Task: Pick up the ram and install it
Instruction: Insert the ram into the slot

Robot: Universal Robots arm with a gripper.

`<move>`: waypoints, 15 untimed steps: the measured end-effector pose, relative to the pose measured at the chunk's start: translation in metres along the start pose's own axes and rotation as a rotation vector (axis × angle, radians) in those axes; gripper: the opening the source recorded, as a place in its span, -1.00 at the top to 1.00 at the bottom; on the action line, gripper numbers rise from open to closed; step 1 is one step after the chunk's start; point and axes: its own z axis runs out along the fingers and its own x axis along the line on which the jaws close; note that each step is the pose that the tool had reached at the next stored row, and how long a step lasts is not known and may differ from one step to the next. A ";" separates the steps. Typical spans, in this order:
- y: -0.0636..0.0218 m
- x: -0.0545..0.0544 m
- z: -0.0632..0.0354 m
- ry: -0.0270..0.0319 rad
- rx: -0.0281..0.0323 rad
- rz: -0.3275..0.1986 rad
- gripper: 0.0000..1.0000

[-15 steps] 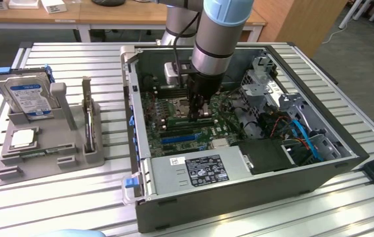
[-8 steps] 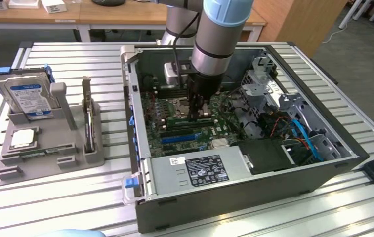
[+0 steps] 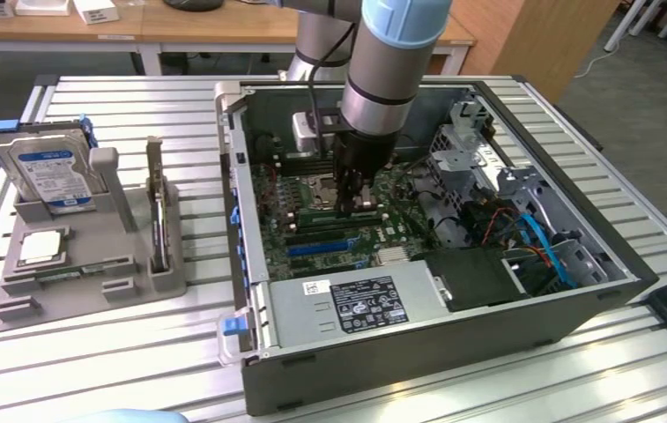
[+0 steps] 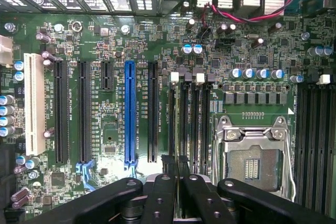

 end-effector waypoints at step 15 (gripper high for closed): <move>0.0000 0.000 0.0007 0.0004 -0.0004 -0.012 0.76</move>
